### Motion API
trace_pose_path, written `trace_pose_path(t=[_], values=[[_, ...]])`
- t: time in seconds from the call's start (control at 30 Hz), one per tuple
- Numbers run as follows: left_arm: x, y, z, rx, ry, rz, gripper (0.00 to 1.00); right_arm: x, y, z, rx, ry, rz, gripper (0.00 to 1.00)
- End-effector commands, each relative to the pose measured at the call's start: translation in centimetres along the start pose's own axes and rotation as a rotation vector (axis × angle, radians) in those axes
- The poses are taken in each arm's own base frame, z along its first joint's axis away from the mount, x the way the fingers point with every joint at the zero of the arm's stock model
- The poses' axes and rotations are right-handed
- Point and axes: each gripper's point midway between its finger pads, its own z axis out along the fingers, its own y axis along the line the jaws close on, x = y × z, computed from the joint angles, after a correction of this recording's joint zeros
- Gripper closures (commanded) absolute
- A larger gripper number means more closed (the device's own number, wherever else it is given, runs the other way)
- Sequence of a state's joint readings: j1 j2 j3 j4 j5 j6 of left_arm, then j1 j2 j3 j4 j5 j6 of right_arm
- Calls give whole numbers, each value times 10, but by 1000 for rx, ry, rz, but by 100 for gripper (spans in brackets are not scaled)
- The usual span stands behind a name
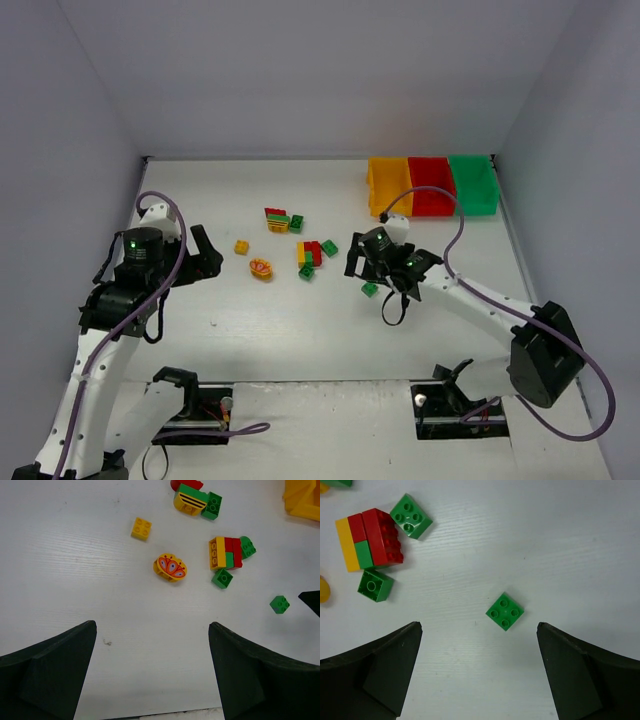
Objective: Sort the legos into containers by color
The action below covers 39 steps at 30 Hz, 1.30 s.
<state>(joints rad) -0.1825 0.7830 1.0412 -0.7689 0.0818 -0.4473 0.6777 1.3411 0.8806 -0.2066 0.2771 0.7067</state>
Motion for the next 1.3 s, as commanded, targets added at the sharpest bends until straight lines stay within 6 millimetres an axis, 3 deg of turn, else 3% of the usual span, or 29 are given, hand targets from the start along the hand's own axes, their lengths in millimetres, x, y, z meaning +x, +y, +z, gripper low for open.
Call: trace_pose_path(t=[0.0, 0.17, 0.63, 0.73, 0.9, 0.97, 1.0, 1.23, 1.27], values=[[-16, -9, -3, 24, -50, -19, 14, 9, -5, 7, 90, -19, 170, 5], [-14, -7, -4, 18, -44, -17, 13, 37, -16, 27, 177, 42, 217, 10], [-8, -6, -1, 13, -21, -18, 13, 52, -24, 60, 304, 56, 291, 29], [-7, -5, -1, 11, -20, -18, 13, 48, -28, 65, 324, 43, 290, 40], [-6, -4, -3, 9, -18, -15, 13, 36, -33, 67, 325, 35, 274, 81], [-5, -4, -5, 9, -19, -12, 13, 25, -32, 63, 310, 19, 278, 98], [-5, -3, -5, 9, -23, -10, 13, 18, -35, 62, 306, 14, 256, 100], [-1, -5, -12, 31, -32, 15, 13, -123, -86, 44, 258, -227, 197, 100], [-1, -5, -12, 34, -34, 19, 13, -142, -110, 46, 266, -236, 229, 100]])
